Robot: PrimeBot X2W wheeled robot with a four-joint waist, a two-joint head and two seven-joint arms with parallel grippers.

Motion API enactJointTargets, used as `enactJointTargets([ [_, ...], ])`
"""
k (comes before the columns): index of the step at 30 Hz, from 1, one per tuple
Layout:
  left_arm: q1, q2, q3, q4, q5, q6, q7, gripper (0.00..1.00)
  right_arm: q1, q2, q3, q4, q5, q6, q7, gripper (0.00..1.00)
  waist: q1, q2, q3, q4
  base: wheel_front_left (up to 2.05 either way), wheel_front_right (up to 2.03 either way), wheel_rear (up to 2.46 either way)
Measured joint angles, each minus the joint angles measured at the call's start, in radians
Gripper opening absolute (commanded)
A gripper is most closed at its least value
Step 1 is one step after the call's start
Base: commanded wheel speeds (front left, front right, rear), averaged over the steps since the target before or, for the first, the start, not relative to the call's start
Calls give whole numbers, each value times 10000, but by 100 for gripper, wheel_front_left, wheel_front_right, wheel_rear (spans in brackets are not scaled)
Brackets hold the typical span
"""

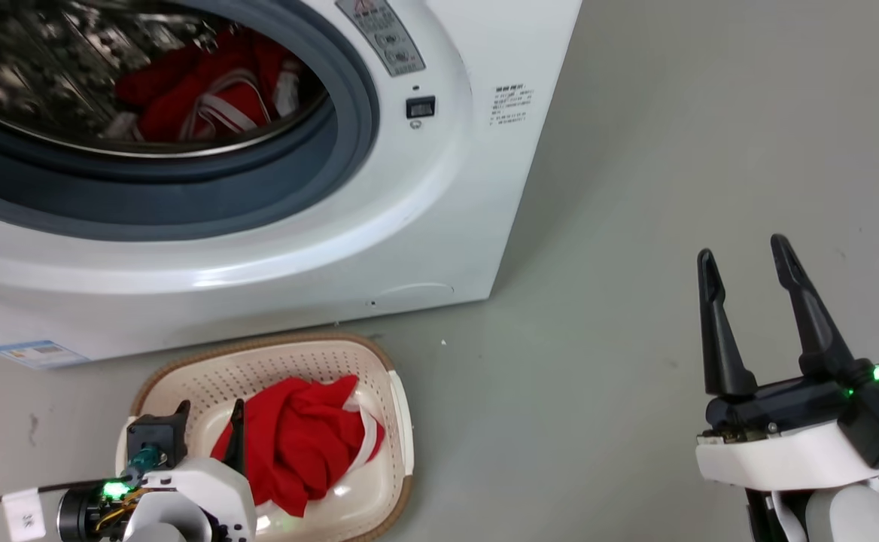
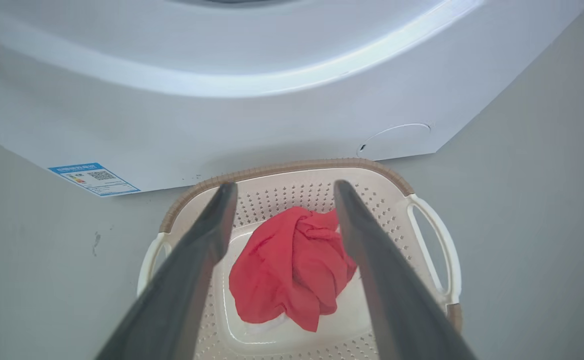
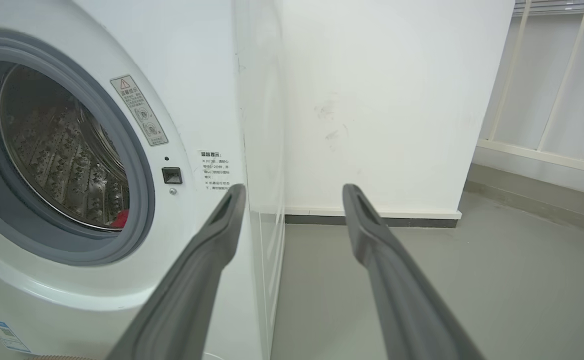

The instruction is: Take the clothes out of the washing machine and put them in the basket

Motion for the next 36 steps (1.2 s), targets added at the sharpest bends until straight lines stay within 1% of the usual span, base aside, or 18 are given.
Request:
enactJointTargets([
  [9, 1004, -495, 1674, -2207, 1045, -10, -2, 100, 288, -2, 67, 10, -27, 0, 0, 100, -1, 0, -612, -16, 0, 0, 0],
  [14, 918, -621, 2366, -3078, 1540, -211, 0, 100, 283, 0, 171, -38, -27, 0, 0, 100, 0, 0, -572, -140, 0, 0, 0],
  [17, 412, -633, 2698, -3346, 1739, -376, 0, 100, 226, -2, 186, -81, 0, 0, 2, 100, 0, 0, -428, -219, 0, 0, 0],
  [25, -1703, -261, 3233, -3053, 2092, -786, 0, 100, -219, -2, 474, -228, 117, 0, 0, 100, 1, 0, 176, -533, 0, 0, 0],
  [32, -4069, 477, 3037, -1526, 2316, -1231, 144, 100, -726, -2, 646, -483, 430, 0, 0, 100, 3, 0, 986, -899, 0, 0, 0],
  [36, -5600, 867, 2869, -922, 2355, -1407, 706, 100, -1055, -6, 683, -627, 627, 0, 0, 100, 3, 0, 1591, -1081, 0, 0, 0],
])
